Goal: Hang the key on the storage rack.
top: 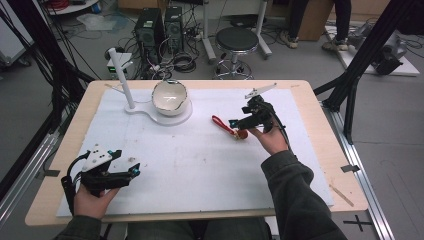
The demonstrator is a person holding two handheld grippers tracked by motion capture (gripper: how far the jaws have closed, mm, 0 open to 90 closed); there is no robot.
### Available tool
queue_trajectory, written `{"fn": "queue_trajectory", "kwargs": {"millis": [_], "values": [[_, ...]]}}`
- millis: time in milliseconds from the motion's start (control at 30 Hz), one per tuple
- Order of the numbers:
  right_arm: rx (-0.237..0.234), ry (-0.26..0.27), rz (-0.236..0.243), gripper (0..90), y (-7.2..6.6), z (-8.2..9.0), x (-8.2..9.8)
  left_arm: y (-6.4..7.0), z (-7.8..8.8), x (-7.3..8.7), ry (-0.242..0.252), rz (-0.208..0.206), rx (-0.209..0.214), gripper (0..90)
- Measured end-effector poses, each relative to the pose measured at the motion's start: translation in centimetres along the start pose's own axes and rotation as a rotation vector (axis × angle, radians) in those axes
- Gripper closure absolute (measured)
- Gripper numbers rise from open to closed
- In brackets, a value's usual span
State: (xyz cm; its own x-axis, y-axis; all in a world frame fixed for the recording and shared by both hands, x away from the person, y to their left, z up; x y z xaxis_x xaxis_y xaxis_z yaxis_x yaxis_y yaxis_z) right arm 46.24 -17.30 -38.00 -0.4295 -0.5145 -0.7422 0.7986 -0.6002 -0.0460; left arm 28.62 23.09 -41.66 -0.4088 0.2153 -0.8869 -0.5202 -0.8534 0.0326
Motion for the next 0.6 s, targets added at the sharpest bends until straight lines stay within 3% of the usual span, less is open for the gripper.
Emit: {"fn": "queue_trajectory", "kwargs": {"millis": [233, 600], "values": [[0.016, -0.027, -0.013, 19.6, 0.4, -1.5, 0.0, 0.0, 0.0, 0.0, 0.002, 0.000, 0.001, 21.6], [0.003, -0.065, -0.010, 23.2, 0.6, -3.1, 0.3, 0.0, 0.0, 0.0, 0.000, 0.001, 0.003, 21.6]]}}
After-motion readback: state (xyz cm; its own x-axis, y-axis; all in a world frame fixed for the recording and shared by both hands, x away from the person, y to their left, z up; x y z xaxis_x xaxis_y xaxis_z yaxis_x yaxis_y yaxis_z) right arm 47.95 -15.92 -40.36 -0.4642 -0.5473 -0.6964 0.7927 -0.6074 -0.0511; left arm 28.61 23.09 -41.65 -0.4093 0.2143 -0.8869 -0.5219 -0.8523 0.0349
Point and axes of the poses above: each handheld gripper's, and its own axes: z roughly backward along the jaws, x roughly out of its underside, y roughly to its right, the point moved 4 cm from there along -z, roughly forward along the jaws, and after that the axes turned 3 degrees about z, right-handed, at the moved point
